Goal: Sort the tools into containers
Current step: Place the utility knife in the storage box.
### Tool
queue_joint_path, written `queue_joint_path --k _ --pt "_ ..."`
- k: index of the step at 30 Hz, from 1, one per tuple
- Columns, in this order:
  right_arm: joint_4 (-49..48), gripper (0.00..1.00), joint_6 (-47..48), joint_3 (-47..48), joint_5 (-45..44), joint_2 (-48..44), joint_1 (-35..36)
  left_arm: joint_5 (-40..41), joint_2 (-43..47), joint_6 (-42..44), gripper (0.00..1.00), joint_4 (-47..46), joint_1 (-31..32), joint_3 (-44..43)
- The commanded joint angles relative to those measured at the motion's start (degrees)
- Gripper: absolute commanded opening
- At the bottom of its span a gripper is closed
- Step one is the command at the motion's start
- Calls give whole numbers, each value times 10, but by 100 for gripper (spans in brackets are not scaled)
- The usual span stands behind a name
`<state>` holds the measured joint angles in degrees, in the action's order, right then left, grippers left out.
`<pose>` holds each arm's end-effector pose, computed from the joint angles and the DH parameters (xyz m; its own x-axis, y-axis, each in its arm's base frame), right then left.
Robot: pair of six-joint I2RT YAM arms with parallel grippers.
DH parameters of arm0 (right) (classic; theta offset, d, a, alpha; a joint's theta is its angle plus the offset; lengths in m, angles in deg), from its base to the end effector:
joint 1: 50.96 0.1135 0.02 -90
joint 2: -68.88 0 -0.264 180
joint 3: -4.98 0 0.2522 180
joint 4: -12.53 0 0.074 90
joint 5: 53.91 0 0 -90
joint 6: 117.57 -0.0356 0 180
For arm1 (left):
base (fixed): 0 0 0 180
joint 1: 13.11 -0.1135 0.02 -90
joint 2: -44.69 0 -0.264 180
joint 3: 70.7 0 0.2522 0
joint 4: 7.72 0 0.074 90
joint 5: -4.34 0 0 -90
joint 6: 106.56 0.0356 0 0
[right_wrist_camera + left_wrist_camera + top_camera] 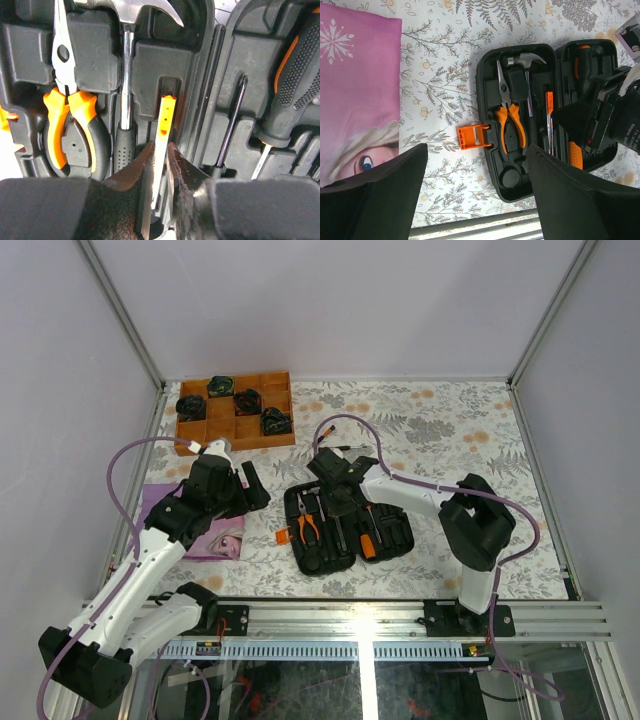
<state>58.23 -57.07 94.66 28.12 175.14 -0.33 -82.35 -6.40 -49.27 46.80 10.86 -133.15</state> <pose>0.2490 0.2956 0.1983 -0.8456 -0.2617 -0.4653 -0.3542 0.9271 0.1222 0.1665 -0.0718 0.2937 -0.7243 -0.2684 -0.6351 -0.0289 0.9321 -0.3610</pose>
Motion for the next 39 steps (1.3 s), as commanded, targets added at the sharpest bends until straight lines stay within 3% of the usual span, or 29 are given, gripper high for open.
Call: queue_joint_path --k 1,6,14,23,32,39 --pt "-10 22 12 31 -17 16 2 -9 5 8 79 -27 -2 6" --pt "-6 20 16 40 -20 32 2 -9 4 8 79 -27 -2 6" --pt "22 10 25 48 -19 59 2 -9 6 7 79 -28 -2 6" --pt "44 8 24 61 -18 108 2 -11 4 8 79 -29 -2 6" --pt "72 13 38 60 -12 158 3 -13 2 9 79 -30 -3 6" --pt "42 24 34 45 -5 94 2 -13 5 9 79 -30 -2 7"
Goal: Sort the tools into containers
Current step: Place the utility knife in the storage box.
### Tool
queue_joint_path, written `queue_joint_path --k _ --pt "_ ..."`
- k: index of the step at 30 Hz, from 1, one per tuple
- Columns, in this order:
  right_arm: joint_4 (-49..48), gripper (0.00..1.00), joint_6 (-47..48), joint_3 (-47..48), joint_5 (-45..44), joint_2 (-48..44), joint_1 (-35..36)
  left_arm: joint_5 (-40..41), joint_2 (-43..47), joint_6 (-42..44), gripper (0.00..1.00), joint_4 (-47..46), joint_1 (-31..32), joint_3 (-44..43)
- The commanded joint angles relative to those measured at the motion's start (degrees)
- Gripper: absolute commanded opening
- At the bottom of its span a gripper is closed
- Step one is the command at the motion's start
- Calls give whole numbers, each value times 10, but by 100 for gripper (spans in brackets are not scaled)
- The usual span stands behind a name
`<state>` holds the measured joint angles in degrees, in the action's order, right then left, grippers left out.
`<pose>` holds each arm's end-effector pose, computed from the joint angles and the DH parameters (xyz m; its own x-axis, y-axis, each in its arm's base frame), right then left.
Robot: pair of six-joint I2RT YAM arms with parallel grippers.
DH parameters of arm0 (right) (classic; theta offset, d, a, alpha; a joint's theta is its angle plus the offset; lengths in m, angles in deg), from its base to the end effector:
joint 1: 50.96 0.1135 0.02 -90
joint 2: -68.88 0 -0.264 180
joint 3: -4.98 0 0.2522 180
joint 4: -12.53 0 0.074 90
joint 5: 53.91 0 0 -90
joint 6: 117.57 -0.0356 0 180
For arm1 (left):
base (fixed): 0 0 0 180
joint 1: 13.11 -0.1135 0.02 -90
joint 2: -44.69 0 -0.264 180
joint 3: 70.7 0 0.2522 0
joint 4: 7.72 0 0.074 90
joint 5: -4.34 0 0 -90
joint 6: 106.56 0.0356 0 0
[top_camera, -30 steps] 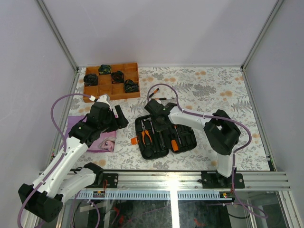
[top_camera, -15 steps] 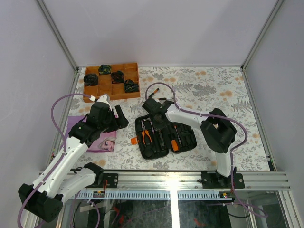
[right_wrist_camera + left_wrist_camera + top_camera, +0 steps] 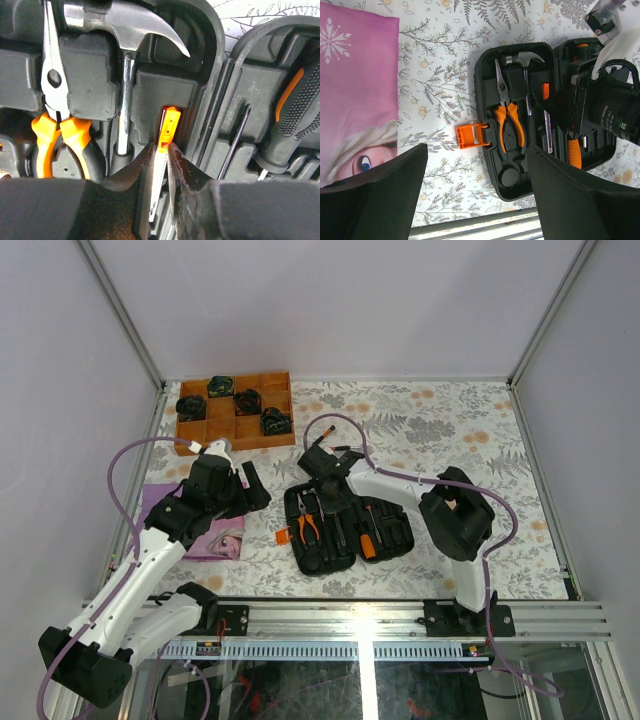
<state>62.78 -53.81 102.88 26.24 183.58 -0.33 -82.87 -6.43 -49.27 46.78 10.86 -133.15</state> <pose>0.2675 0.3164 0.1800 -0.8420 -0.3394 -0.4194 -0.3870 0.9216 0.0311 0.1665 -0.0721 0.2936 -0.7278 -0.2671 -0.6317 -0.0237 0.9303 -0.3661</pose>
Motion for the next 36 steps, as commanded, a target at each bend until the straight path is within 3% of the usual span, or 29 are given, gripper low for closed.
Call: queue_joint_path --k 1,6,17,30,36 --pt "-9 26 0 -38 14 -2 2 -8 6 8 79 -29 -2 7" --pt "-26 33 -4 -33 6 -39 2 -7 9 8 79 -29 -2 7" --pt "-30 36 -11 -47 -23 -125 2 -5 14 7 79 -29 -2 8" --pt "-144 41 0 -156 -76 -256 -10 21 66 -9 79 -45 -2 -10" --pt "-212 46 75 -142 -8 -235 -73 11 66 -33 82 -86 -3 -46"
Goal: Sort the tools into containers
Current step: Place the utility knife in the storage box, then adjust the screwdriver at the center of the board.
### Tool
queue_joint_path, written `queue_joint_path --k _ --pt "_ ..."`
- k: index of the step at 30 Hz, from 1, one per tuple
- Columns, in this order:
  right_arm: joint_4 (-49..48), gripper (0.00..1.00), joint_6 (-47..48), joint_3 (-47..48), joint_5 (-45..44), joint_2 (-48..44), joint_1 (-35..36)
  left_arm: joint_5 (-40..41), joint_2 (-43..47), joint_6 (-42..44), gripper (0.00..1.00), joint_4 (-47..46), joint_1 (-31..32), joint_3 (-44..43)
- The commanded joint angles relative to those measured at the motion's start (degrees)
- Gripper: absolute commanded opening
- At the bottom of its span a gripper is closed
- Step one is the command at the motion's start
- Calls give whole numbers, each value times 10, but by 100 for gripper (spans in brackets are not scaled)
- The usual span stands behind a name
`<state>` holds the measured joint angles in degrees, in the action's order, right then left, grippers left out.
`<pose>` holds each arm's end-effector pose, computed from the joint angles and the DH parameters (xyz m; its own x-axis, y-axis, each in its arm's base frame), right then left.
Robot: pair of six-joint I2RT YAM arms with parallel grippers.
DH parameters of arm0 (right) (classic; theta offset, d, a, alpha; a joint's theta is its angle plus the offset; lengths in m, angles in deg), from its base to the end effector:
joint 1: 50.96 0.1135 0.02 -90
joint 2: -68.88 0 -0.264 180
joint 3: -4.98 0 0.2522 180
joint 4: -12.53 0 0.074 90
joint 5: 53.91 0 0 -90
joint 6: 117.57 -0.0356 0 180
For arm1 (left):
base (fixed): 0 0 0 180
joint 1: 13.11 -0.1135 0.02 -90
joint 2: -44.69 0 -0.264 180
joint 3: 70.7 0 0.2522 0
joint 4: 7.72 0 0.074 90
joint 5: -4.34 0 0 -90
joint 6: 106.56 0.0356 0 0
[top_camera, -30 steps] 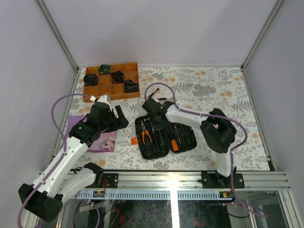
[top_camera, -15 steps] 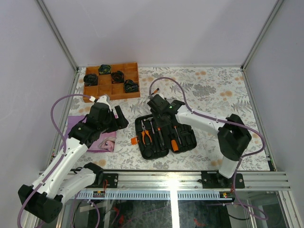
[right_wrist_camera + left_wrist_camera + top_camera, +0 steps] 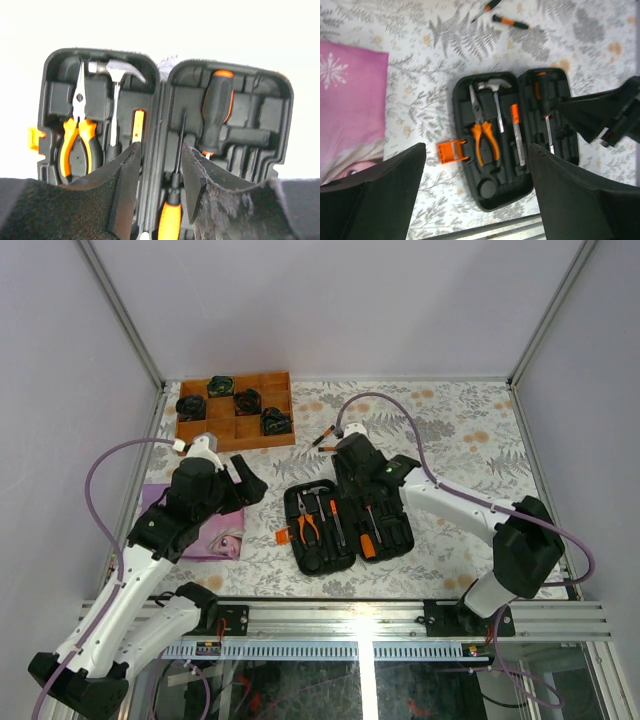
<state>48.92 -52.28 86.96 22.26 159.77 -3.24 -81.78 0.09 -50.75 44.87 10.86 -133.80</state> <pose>0.2415 0.2529 0.2612 -0.6874 -0.1527 -0.7100 -0.3500 0.9263 0.1397 0.1489 -0.0636 0.3175 -0.6226 -0.3367 -0.7063 0.0051 0.9009 -0.4340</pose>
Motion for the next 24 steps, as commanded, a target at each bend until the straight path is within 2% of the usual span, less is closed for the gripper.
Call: queue_joint_path --k 1,5,9,11,14,21,24 --pt "-80 46 81 27 56 15 -61 -2 -2 -22 83 -73 -2 -47" --pt "-95 48 141 87 155 80 -124 -10 -12 -33 88 -109 -2 -80" --pt "-84 50 212 173 226 162 -148 -9 -30 -45 92 -148 -2 -104" --pt "-51 51 277 228 244 210 -149 -15 -42 -54 93 -170 -2 -112" --pt "-26 56 353 290 225 266 -151 -20 -62 -69 94 -195 -3 -122" --pt "11 60 413 387 274 346 -182 -11 -95 -84 96 -253 -2 -137" --pt "62 60 444 435 312 382 -189 -7 -114 -91 97 -264 -2 -156"
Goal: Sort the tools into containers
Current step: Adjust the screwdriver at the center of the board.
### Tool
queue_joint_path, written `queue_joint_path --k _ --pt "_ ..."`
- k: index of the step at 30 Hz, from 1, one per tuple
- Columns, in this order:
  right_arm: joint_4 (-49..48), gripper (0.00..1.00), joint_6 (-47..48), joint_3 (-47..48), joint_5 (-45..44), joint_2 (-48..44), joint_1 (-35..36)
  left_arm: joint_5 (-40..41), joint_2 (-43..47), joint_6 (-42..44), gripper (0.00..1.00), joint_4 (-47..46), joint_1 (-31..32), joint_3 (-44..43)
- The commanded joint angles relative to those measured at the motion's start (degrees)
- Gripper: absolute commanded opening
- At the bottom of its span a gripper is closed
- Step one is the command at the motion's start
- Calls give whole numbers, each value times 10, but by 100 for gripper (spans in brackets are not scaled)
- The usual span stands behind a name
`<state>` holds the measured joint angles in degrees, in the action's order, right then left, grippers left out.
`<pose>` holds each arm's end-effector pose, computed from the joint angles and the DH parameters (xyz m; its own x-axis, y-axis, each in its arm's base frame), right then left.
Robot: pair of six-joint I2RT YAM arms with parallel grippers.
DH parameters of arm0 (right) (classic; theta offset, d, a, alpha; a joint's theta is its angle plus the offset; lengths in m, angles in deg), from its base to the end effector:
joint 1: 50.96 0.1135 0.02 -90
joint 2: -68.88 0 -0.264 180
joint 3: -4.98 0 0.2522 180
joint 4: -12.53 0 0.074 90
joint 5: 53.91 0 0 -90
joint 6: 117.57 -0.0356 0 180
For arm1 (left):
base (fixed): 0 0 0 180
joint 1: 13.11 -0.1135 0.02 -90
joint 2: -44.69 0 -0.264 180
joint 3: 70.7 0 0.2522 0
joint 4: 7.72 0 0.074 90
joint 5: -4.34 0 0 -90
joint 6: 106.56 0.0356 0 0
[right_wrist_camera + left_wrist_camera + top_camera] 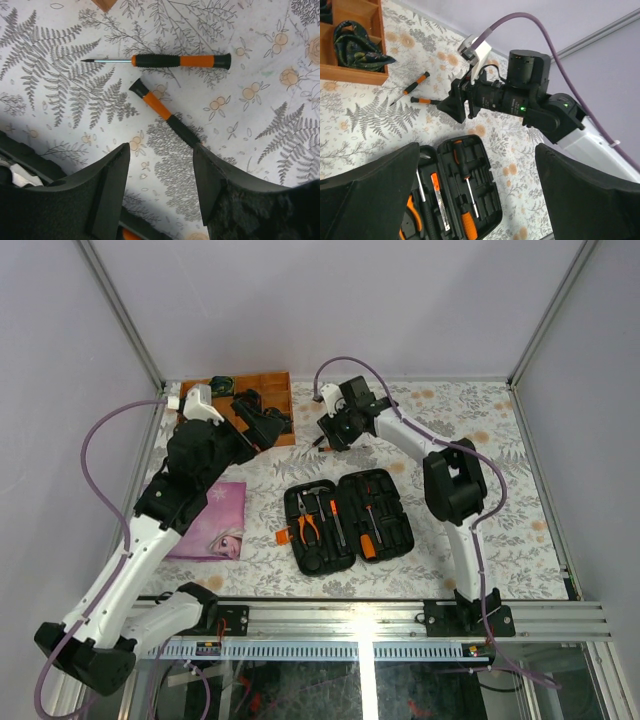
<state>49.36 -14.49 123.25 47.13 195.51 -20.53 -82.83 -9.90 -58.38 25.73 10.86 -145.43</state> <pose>0.4310 0.2611 0.2114 -0.4570 -0.5261 -0.7172 -0.7360 0.6764 -0.0272 0.1930 -0.0839 0.3903 -0.3981 -0.5519 -0.7328 0.1294 0.7571 -0.6404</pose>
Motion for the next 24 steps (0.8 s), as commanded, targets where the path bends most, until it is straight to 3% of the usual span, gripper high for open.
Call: queue_joint_path --k 1,4,9,24 --pt "77 61 80 96 69 39 -16 4 -21 -19 97 -75 -2 -51" --pt "106 61 104 120 72 65 -17 -1 -42 -34 97 -80 -2 -81" --pt "70 61 88 106 48 67 -23 -6 -61 -53 98 -89 -2 -118" --pt "59 61 95 105 28 69 -36 3 -66 -72 100 -119 -2 -124"
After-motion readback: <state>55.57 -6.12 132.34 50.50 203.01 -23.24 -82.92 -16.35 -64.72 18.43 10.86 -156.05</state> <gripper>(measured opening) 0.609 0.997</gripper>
